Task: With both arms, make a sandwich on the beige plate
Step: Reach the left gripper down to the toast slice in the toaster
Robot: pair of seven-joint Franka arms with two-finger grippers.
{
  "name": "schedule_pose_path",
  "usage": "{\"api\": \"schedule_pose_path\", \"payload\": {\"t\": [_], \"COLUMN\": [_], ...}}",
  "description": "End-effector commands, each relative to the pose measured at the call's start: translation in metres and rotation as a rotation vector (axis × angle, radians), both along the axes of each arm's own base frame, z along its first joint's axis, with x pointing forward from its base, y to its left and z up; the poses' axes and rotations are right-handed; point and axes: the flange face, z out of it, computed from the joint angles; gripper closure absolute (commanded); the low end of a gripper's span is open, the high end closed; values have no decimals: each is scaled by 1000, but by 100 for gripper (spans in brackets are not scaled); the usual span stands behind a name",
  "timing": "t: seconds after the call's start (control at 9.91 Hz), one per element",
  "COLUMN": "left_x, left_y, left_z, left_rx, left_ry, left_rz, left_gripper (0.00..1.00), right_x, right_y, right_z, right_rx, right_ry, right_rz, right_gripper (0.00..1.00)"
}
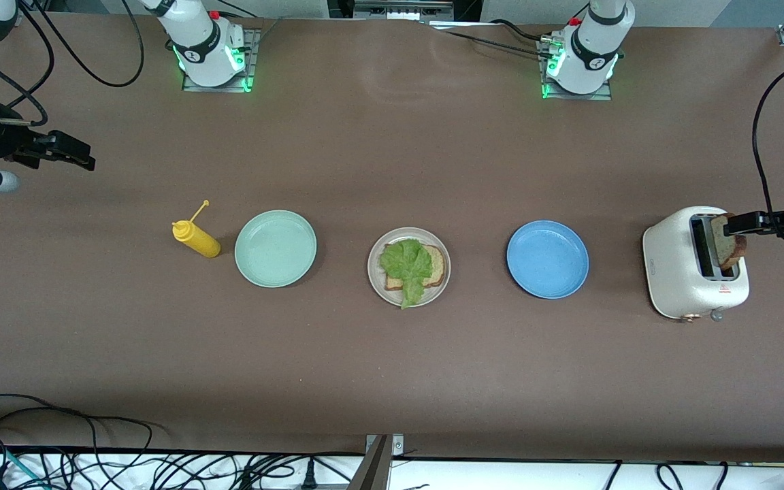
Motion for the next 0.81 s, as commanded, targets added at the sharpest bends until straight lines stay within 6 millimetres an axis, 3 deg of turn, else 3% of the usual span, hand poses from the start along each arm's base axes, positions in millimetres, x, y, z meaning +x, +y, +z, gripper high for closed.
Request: {"api": "schedule_pose_path", "payload": {"t": [0.0, 0.5, 0.71], "left_x": [-16, -46, -52], "left_y": [13, 19, 39], "left_z": [-16, -57, -65], "left_rx": [25, 34, 30], "left_ry": [-25, -86, -103], "left_rz": [-28, -34, -61], "left_gripper": [0, 0, 0], "right_x": [-2, 19, 18], "right_y": [-3, -7, -4], "right_z": [7, 32, 33], "right_rx": [1, -27, -21], "right_ry": [-11, -21, -18], "right_rz": [10, 11, 15], "right_gripper": [0, 0, 0]}}
